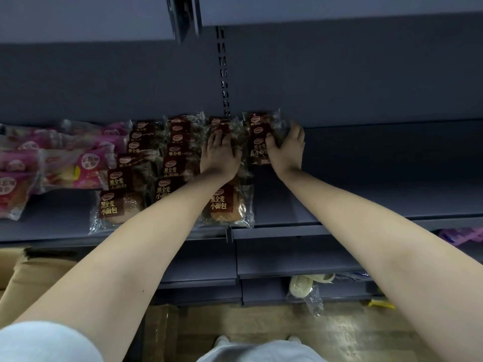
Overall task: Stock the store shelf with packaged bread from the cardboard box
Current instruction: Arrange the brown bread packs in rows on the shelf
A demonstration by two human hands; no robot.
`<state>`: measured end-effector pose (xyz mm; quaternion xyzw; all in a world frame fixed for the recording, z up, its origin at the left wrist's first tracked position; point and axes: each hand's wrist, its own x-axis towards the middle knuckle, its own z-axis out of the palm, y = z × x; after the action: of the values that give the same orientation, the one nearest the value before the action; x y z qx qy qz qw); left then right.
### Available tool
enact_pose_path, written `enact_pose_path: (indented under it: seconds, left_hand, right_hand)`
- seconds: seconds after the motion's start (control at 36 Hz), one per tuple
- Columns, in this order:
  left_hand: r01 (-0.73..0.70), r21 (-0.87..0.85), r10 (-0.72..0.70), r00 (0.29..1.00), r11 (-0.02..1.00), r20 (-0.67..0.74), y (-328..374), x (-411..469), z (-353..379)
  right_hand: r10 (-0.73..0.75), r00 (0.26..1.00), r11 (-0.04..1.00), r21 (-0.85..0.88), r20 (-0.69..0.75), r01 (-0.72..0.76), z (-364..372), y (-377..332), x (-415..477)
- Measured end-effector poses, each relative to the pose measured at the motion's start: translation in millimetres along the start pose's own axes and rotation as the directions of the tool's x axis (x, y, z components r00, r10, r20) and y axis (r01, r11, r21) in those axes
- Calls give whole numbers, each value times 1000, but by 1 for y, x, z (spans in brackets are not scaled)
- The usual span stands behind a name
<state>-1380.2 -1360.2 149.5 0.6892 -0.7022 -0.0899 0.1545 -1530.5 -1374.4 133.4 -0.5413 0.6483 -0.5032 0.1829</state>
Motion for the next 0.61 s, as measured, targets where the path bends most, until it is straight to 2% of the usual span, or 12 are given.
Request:
enact_pose_path:
  seconds: [0.14, 0.28, 0.47, 0.61]
  left_hand:
    - [-34, -42, 32, 998, 999, -51, -2, 2, -13]
    - [-32, 5, 32, 992, 999, -124, -20, -3, -37]
    - [162, 54, -147, 968, 985, -204, -67, -51, -69]
    - [329, 109, -287, 914, 938, -288, -106, -101, -92]
  right_hand:
    - [-236, 972, 971, -52, -9, 235, -1, -17, 3]
    - [-360, 931, 927, -83, 69, 365, 12, -46, 3]
    - [-459, 870, 886, 28, 180, 462, 49, -90, -31]
    - [-538, 797, 843, 179, 275, 507, 74, -126, -75]
